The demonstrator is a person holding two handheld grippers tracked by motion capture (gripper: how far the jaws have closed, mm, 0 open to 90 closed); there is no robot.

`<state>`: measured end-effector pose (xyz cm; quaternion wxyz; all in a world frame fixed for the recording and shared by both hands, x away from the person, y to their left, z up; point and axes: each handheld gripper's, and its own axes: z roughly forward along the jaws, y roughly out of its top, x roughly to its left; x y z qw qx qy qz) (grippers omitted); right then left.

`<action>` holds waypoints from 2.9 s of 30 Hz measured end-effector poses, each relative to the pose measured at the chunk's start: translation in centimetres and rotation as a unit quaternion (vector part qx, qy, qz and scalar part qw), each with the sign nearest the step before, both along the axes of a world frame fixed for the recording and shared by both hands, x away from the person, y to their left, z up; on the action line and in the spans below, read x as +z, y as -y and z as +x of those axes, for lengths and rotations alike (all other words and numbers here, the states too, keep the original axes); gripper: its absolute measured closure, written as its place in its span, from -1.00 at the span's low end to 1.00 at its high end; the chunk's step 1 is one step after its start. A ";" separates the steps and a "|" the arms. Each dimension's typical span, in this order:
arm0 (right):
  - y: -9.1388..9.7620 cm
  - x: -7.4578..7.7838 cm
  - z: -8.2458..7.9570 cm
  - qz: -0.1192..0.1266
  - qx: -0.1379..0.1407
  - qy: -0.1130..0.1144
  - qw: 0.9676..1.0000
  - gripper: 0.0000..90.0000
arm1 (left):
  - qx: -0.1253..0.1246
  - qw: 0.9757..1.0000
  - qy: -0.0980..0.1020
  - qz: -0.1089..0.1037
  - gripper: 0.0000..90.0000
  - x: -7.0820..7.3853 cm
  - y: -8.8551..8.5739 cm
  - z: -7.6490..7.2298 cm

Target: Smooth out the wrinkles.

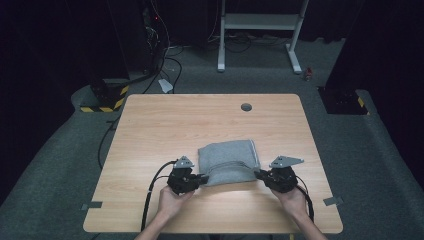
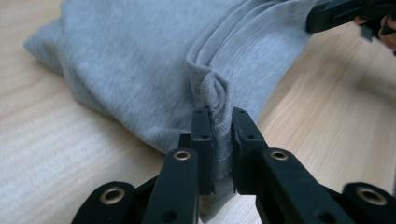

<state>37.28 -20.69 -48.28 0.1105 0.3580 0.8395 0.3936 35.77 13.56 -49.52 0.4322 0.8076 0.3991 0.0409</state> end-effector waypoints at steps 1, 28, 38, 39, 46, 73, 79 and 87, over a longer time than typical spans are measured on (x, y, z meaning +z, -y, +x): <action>0.0 -0.3 -0.1 0.000 -0.002 -0.003 1.000 0.83 | 0.003 1.000 0.001 0.002 0.81 -0.2 0.0 0.0; -3.0 -1.2 2.7 0.002 -0.031 -0.002 1.000 0.82 | 0.051 0.998 0.036 0.012 0.79 0.8 -2.1 4.9; -2.4 -1.1 1.2 -0.003 -0.028 0.019 0.999 0.73 | 0.040 0.998 0.040 -0.003 0.71 1.1 -3.0 3.1; -2.3 -1.2 1.1 -0.005 -0.026 0.019 0.999 0.72 | 0.036 0.999 0.038 -0.003 0.71 1.1 -3.0 3.0; -2.0 -1.5 0.8 -0.009 -0.028 0.011 1.000 0.73 | 0.030 0.999 0.041 0.005 0.74 0.9 -2.9 2.1; -0.9 -2.6 -0.8 -0.055 -0.020 -0.011 0.998 0.57 | -0.020 0.996 0.029 0.087 0.59 -0.5 -2.7 -0.7; 0.5 -2.2 -1.3 -0.059 -0.034 -0.014 0.998 0.54 | -0.021 0.997 0.022 0.072 0.38 0.0 -3.7 -1.7; 0.4 0.3 -1.1 -0.012 -0.052 0.012 0.998 0.57 | 0.011 0.998 0.038 0.047 0.19 2.1 -4.7 -1.7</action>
